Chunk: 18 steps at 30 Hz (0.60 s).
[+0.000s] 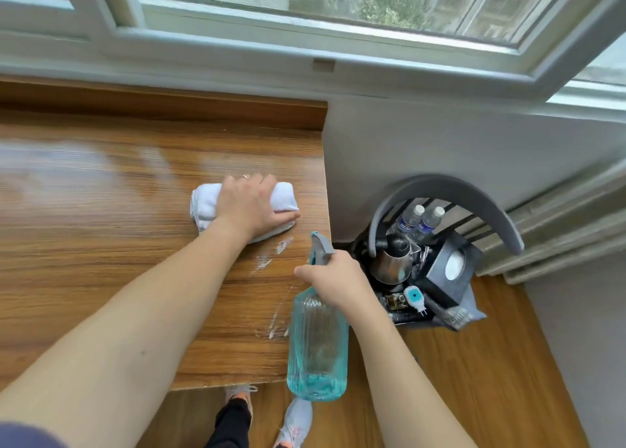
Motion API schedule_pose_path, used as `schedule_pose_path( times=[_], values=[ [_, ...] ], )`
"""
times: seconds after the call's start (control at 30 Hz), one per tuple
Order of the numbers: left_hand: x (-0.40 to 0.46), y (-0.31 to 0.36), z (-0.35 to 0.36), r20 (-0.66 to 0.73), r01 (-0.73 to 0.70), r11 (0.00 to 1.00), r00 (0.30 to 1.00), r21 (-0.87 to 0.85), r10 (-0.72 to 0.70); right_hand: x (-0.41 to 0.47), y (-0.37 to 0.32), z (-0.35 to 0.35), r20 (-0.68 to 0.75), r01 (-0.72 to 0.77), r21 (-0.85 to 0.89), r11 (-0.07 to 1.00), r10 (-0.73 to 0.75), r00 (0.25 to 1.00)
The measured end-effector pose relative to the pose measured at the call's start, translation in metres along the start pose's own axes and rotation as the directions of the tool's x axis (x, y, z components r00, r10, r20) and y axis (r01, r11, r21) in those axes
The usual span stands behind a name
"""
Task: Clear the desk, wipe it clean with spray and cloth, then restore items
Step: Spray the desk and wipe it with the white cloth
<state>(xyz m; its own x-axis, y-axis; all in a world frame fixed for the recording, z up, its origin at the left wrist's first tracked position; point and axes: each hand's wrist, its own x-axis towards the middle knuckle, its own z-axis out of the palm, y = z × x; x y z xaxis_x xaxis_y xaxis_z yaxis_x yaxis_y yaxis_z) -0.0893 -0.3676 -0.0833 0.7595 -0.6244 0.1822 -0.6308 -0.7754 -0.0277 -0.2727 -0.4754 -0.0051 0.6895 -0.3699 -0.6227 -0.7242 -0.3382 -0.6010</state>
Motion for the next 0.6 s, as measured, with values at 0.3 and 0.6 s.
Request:
schedule_pose_path(
  times=[0.3, 0.6],
  values=[
    [-0.084, 0.028, 0.002, -0.155, -0.050, 0.997, 0.987, -0.051, 0.042, -0.008, -0.004, -0.004, 0.002, 0.014, -0.113, 0.993, -0.014, 1.000],
    [-0.054, 0.021, 0.005, -0.162, -0.056, 0.998, 0.986, -0.043, 0.048, -0.004, 0.002, -0.004, 0.029, 0.014, -0.118, 0.993, -0.011, 1.000]
  ],
)
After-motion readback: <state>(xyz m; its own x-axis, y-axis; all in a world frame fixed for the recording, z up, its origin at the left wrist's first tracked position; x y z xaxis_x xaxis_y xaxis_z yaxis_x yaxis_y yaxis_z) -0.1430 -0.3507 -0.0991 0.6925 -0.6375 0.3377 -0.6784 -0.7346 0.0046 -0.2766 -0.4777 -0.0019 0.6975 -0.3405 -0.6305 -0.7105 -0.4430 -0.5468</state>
